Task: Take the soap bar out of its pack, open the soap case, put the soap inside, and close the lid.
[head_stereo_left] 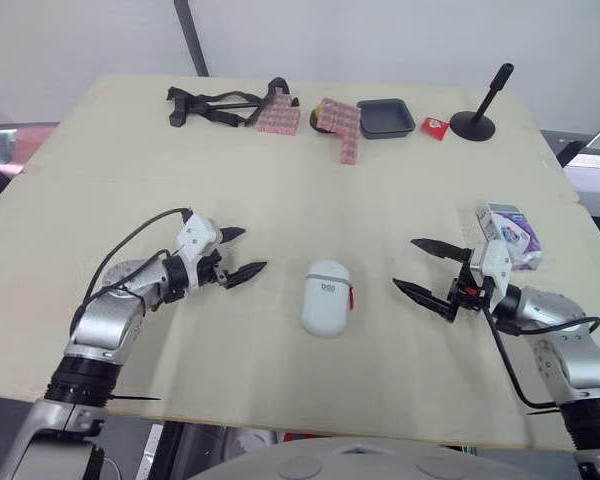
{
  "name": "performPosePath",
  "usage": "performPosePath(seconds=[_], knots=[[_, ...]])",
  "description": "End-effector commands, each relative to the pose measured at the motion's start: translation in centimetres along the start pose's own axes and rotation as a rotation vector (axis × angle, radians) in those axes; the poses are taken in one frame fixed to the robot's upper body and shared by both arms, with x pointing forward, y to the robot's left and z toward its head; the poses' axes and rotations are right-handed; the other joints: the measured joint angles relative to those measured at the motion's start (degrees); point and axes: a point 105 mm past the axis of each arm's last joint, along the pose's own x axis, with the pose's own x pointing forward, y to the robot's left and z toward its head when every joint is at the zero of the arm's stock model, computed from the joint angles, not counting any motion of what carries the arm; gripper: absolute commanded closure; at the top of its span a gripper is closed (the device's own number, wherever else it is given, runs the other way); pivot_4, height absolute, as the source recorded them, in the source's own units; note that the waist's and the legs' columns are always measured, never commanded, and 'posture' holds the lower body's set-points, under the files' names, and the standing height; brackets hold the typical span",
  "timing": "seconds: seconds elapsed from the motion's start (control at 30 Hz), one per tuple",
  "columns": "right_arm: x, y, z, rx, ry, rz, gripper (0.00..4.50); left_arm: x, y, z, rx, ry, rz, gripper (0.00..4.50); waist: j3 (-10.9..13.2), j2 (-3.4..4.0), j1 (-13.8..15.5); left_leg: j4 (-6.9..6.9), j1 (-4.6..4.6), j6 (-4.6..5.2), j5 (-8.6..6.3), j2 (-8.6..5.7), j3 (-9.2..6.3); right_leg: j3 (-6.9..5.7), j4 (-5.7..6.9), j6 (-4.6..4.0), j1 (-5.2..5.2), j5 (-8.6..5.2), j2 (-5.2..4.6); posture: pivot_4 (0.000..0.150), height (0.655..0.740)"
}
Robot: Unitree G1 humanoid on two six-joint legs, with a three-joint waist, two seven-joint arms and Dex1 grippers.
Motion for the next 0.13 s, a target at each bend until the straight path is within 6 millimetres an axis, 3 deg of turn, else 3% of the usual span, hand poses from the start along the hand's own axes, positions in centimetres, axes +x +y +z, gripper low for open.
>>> performPosePath(seconds=[0.03,0.13], knots=[[-0.61,-0.70,0.04,-0.030,-0.008,-0.080,0.00,-0.42,1.09,0.94,0.028,-0.044,0.124,0.04,0.0,0.00,-0.5,0.00,0.00,-0.01,0.02,0.00,0.00,0.01,0.00,0.00,-0.02,0.00,-0.01,0.150,0.7400],[-0.62,-0.93,-0.20,-0.020,-0.014,-0.127,0.00,-0.31,1.43,0.90,0.057,-0.043,0.194,0.04,0.0,-0.01,-0.8,0.03,0.02,-0.03,0.06,-0.01,0.01,0.04,0.01,0.00,-0.04,0.00,-0.01,0.150,0.7400]])
